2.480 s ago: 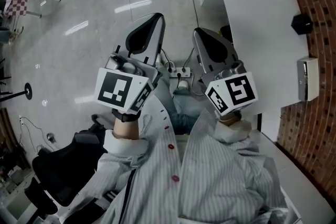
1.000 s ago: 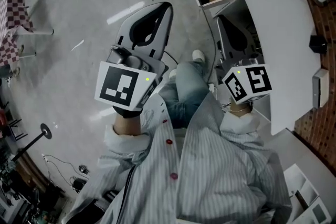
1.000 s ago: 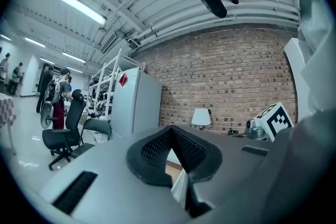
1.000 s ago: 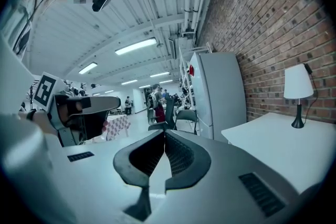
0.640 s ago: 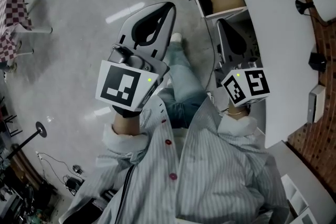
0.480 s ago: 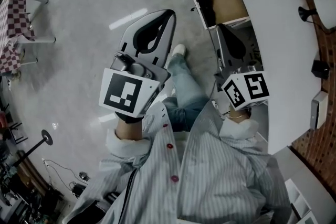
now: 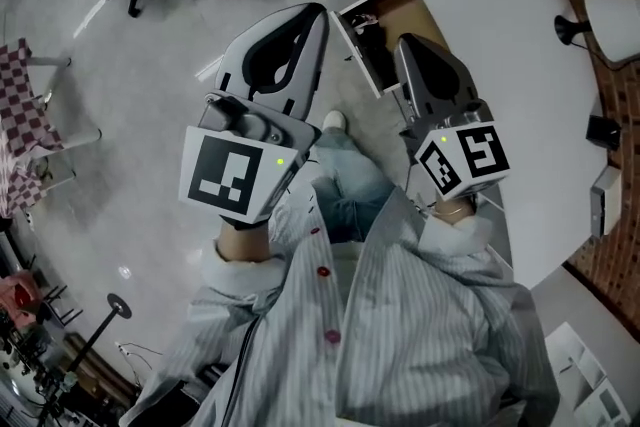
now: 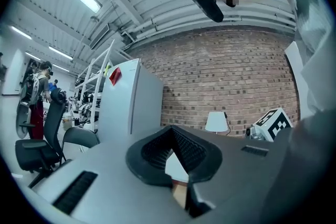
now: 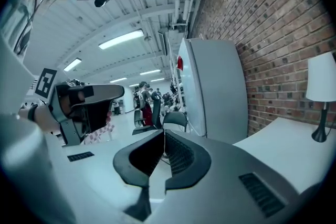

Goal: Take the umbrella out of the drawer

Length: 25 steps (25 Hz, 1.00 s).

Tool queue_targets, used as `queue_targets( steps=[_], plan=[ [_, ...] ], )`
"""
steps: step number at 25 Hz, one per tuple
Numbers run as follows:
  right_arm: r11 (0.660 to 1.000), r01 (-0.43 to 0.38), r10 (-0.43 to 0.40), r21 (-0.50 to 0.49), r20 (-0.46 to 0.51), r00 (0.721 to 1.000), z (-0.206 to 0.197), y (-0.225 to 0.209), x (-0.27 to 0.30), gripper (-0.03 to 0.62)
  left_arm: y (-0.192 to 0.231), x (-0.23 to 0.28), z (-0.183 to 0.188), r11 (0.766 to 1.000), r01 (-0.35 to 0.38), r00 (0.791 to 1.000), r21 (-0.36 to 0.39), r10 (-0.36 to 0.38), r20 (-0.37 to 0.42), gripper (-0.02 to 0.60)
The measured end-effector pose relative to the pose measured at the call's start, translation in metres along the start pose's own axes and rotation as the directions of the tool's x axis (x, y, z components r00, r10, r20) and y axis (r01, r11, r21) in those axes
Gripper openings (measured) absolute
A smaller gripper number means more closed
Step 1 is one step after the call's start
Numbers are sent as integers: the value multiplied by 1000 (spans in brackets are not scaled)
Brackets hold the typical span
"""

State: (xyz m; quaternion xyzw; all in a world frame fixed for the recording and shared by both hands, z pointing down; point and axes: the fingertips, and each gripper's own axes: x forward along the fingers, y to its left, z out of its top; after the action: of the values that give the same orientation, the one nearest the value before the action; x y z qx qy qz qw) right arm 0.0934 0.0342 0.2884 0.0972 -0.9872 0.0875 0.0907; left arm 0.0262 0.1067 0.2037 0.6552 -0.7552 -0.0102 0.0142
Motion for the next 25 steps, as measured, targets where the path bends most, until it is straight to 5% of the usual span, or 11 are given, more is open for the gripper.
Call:
queue_targets(
  steps=[13, 25],
  plan=[
    [990, 121, -123, 73, 14, 992, 12, -61, 23, 37, 9, 86, 5, 991, 135, 990, 17, -134, -46, 9],
    [935, 332, -332, 127, -22, 943, 10, -114, 54, 36, 31, 171, -12, 937, 350, 933, -16, -350, -87, 9]
  ],
)
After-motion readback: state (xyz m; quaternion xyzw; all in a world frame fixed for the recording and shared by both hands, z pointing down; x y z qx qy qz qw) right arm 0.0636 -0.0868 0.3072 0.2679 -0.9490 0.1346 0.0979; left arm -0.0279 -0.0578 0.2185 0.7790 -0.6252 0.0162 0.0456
